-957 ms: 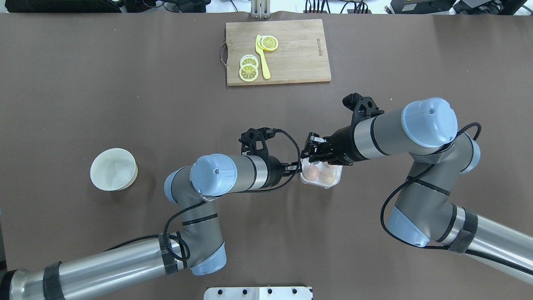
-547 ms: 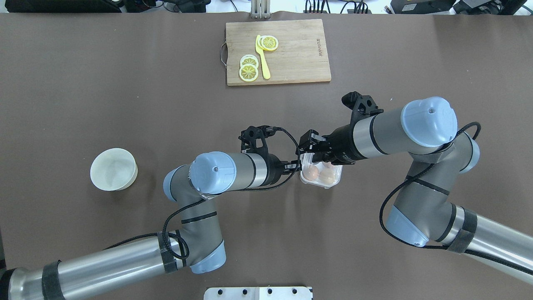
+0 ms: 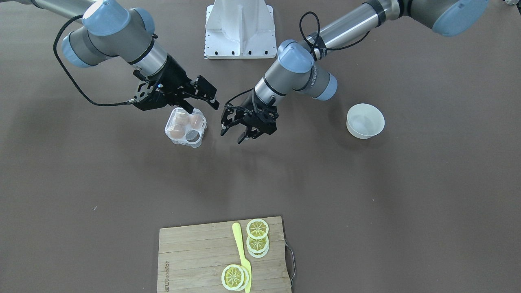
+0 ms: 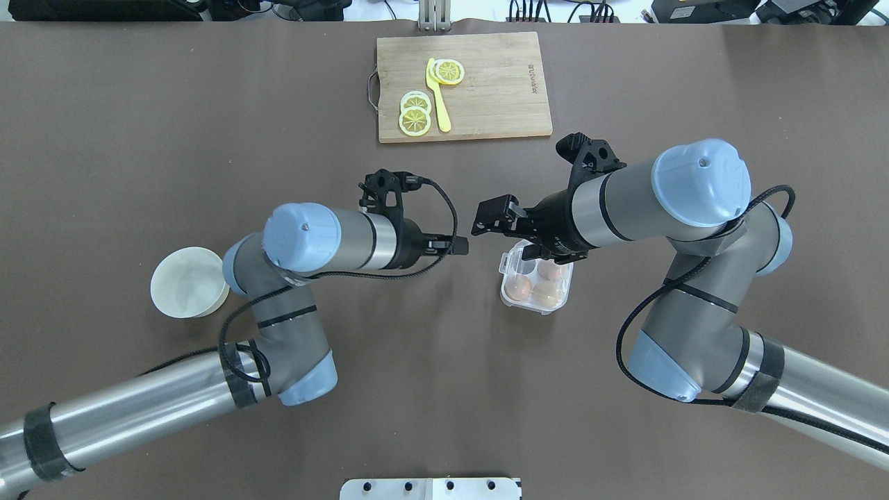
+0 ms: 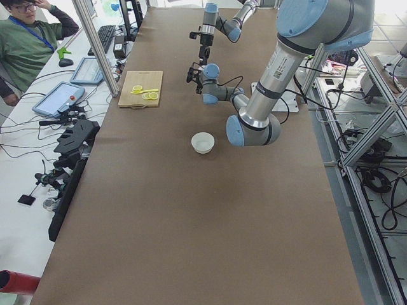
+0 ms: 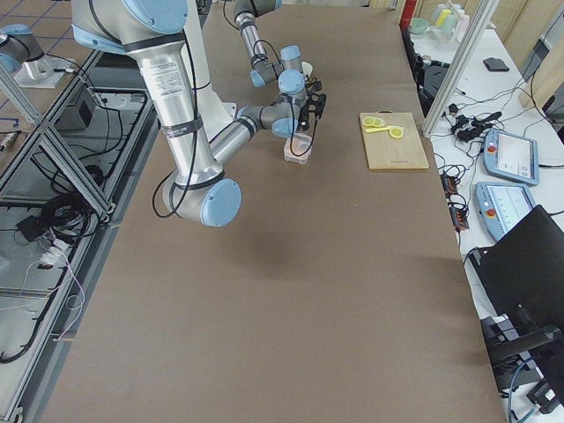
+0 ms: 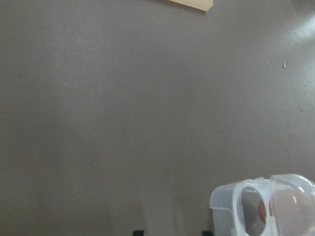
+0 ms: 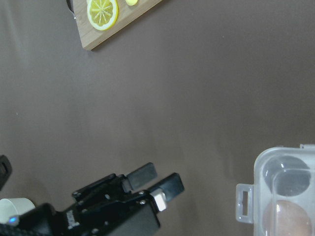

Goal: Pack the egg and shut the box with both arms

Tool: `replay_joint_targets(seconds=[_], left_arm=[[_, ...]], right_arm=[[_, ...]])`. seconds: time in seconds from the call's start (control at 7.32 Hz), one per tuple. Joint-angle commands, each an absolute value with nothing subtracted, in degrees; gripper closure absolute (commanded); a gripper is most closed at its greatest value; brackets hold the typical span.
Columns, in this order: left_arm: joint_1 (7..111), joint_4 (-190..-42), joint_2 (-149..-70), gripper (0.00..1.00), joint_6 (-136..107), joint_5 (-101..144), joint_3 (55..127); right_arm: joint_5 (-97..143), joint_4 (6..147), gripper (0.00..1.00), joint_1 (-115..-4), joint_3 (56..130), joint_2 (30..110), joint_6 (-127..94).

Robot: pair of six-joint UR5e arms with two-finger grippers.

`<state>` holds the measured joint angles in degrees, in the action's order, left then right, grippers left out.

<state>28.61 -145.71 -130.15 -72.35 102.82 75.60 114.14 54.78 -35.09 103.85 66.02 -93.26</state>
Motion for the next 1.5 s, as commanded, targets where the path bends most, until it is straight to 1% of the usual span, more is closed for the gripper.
replay_joint_targets(seconds=[0.0,0.27,0.41,0.55,0.68,0.82,0.96,1.09,1.23,1.37], left_arm=[[35.0,-138.0,-126.5,0.01,-72.1,111.6,82.8],[39.3,-116.7,-123.9,0.01,-71.3,114.3,97.3],[40.6,-105.8,-122.2,0.01,-66.6,114.3,105.2],[42.2,-96.8,-118.0,0.01,-60.3,114.3,112.6],[45.9,-92.0,-112.4,0.01,-53.8,114.4,118.0],[51.8,-91.7,-105.2,0.01,-44.2,116.1,120.1],[58.8,-91.9,-98.2,0.01,-31.4,122.2,119.6],[67.5,-92.0,-93.3,0.01,-18.8,126.0,117.4],[74.9,-92.1,-90.5,0.01,-7.1,129.0,113.0],[81.1,-92.1,-89.2,0.01,0.8,131.3,107.9]], right_arm=[[114.2,65.2,0.00,-37.3,108.9,65.4,-92.6],[114.3,81.0,0.00,-41.3,116.1,65.7,-87.3],[114.7,87.9,0.00,-44.3,117.8,65.7,-81.5],[115.4,92.4,0.00,-48.5,118.6,66.3,-74.6],[115.8,96.1,0.00,-50.9,118.7,68.6,-65.6],[116.0,98.2,0.00,-54.2,118.4,71.4,-57.0],[117.4,99.5,0.00,-58.1,118.3,74.8,-48.3],[120.1,99.5,0.00,-62.0,118.0,78.5,-40.7],[122.1,99.4,0.00,-65.4,117.9,83.2,-34.0],[122.9,99.3,0.00,-69.7,117.9,87.9,-24.5]])
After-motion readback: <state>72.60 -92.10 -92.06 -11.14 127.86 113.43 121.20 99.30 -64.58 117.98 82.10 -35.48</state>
